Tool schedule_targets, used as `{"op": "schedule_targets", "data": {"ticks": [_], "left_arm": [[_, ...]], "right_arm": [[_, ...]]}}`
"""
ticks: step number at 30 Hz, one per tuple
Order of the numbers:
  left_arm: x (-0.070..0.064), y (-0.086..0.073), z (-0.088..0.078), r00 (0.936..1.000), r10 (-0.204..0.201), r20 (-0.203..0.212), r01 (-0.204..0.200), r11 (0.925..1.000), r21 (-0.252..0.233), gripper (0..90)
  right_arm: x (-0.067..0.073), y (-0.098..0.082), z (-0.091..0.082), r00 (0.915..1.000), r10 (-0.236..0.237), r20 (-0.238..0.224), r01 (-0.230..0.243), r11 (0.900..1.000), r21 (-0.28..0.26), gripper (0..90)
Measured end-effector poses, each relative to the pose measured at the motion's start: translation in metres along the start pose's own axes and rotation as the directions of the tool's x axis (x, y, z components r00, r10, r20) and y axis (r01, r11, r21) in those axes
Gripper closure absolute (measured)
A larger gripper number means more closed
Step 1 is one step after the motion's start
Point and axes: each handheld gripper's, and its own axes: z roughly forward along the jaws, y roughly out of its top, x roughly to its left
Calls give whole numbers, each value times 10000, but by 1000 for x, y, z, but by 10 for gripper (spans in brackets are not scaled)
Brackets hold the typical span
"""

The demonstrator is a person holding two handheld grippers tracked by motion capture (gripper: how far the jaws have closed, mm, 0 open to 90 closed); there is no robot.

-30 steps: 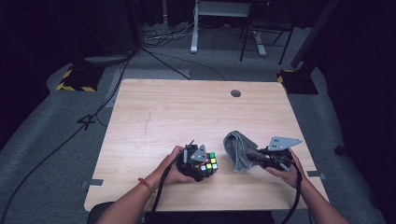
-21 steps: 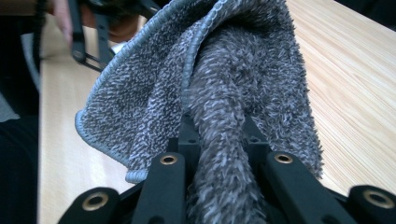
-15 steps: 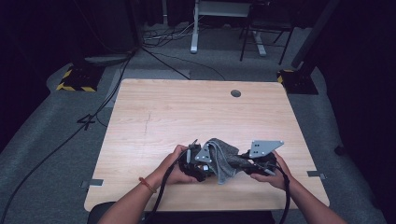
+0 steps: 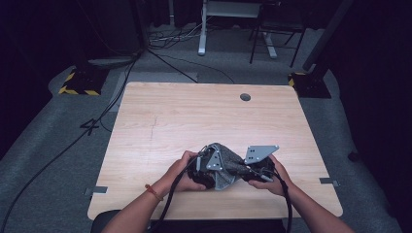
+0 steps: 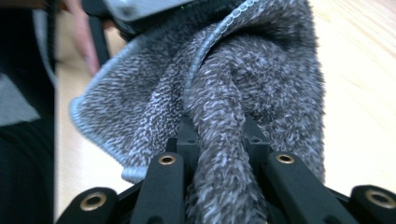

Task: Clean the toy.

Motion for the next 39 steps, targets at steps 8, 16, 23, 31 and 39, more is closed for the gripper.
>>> {"op": "schedule_targets", "data": {"ticks": [8,16,23,31,39], "left_arm": [[-2,-2,-3,9994,43,344,-35,9997,-229,333],[1,-4,-8,9995,-109,299,120,9993,-346,333],[-4,7,-1,9993,115,356,-104,9995,-294,333],[-4,7,0,9996,-5,289,13,9996,-285,333],[-4,4,-6,9994,10,359,6,9990,-449,334]], "right_arm": [[-17,-18,-2,9963,386,770,-425,9979,491,757],[-26,-24,-14,9925,527,1105,-587,9969,518,758],[-6,-5,-15,9995,326,-26,-327,9989,-342,758],[8,7,0,9998,10,199,-5,9997,-240,756],[-7,-8,-6,9961,267,841,-274,9996,72,758]]}}
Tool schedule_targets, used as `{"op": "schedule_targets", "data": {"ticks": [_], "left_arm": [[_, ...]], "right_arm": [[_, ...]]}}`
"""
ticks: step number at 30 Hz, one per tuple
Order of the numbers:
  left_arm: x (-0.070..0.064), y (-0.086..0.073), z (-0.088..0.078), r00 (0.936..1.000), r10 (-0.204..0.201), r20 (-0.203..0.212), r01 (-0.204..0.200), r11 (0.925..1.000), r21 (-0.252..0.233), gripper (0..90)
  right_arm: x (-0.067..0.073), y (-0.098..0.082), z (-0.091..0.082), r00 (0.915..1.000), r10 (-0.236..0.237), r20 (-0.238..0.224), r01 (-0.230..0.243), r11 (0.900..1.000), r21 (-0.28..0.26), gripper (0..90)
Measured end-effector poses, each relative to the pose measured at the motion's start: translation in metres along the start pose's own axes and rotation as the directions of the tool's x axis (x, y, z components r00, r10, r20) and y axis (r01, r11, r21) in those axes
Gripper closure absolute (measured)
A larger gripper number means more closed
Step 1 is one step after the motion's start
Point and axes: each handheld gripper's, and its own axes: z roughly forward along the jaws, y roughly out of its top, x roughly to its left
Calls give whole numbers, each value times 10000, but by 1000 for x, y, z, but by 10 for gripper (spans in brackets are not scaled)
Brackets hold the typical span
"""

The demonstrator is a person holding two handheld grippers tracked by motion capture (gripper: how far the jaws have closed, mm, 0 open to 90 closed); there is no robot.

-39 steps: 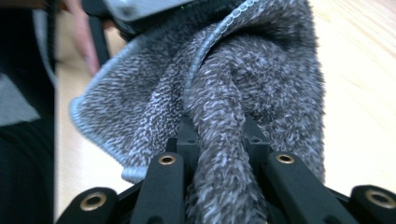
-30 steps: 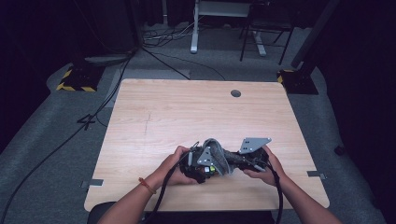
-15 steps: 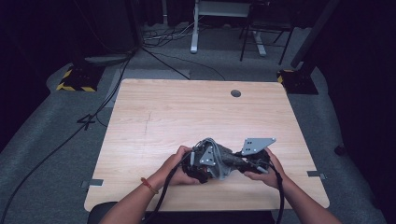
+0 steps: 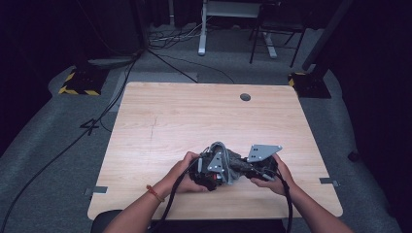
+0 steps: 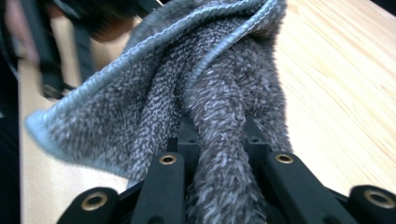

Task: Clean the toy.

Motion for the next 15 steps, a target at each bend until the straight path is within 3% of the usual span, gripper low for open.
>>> {"op": "schedule_targets", "data": {"ticks": [8,15], "left_arm": [[1,-2,-8,10000,-65,-50,64,9995,-310,334],[2,-2,-18,9999,-76,-99,70,9981,-616,334]], "right_arm": [[-17,-18,0,9981,622,21,-622,9979,192,758],[-20,-24,1,9975,713,-8,-712,9967,400,758]]}}
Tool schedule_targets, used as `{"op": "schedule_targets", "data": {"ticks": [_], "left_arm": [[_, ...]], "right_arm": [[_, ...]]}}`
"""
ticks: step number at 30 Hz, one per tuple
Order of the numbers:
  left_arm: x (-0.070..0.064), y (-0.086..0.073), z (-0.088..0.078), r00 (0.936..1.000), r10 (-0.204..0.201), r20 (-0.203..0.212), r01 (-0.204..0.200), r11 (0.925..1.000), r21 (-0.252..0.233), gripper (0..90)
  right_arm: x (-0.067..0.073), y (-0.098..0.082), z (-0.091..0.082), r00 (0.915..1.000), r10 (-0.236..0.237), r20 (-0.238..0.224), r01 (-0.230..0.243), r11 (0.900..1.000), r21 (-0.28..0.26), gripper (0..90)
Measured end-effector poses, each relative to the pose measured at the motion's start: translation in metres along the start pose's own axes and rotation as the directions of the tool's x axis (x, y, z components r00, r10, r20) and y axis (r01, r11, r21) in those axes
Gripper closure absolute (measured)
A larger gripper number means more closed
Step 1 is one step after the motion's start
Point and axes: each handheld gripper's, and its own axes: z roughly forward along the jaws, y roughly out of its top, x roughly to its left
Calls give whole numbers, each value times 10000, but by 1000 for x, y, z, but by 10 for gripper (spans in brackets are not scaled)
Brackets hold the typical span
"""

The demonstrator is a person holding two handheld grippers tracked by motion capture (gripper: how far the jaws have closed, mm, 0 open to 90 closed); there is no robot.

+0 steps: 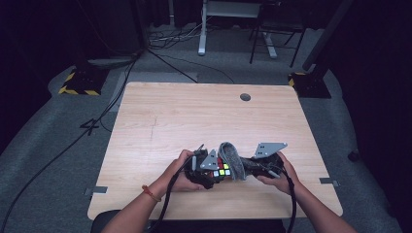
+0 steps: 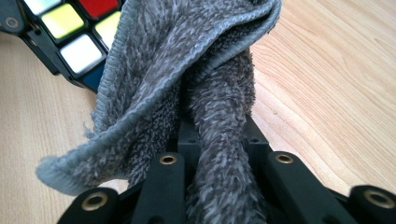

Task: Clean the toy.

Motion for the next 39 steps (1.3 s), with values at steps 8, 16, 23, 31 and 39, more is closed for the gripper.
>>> {"op": "schedule_targets", "data": {"ticks": [8,16,23,31,39], "left_arm": [[0,-1,-2,10000,14,-50,-14,10000,-19,334],[-5,6,1,9998,145,-147,-151,9992,-368,334],[-3,6,0,9993,111,-363,-128,9988,-472,332],[-2,7,5,9990,130,-435,-143,9995,-295,328],[-4,9,9,9982,324,-505,-326,9995,-19,329]], "right_arm": [[-7,-4,-2,9997,104,225,-107,9999,106,758],[0,0,-6,9964,204,-824,-273,9961,-836,757],[9,5,-8,9924,168,-1219,-342,9893,-1416,759],[12,9,-9,9910,68,-1338,-310,9833,-1793,759],[19,16,-8,9921,-275,-1222,39,9818,-1896,759]]}}
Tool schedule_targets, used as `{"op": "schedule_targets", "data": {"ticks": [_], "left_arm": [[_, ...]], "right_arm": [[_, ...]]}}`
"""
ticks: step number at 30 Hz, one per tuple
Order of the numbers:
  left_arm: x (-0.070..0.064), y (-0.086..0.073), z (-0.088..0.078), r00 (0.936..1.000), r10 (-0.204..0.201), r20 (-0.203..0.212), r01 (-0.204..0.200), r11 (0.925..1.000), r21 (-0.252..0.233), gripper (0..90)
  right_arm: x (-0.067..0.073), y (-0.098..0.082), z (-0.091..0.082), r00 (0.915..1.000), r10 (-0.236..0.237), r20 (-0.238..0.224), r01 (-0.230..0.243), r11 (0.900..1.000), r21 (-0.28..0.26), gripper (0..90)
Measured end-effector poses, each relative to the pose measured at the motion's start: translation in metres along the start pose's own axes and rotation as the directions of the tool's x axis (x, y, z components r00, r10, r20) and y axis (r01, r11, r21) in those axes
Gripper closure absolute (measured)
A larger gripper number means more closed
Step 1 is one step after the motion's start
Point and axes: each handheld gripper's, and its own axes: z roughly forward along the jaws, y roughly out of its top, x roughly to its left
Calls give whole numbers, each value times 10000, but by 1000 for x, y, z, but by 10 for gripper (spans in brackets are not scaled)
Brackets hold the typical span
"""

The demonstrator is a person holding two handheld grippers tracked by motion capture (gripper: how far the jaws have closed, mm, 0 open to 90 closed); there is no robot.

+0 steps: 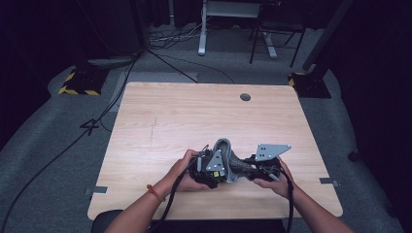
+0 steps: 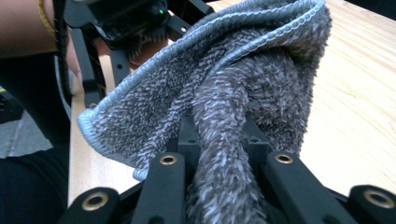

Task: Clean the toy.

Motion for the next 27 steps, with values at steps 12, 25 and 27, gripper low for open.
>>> {"op": "schedule_targets", "data": {"ticks": [12,25,27], "left_arm": [[2,0,-11,10000,-55,-60,52,9993,-361,330],[-1,3,-7,9997,105,-219,-106,9999,-49,330],[-1,3,-7,9997,59,-247,-61,9999,-104,330]], "right_arm": [[-19,-24,8,9987,188,476,-263,9863,1630,758],[1,-4,-4,9995,-318,19,317,9993,220,758],[4,-2,-3,9989,-439,143,435,9986,285,757]]}}
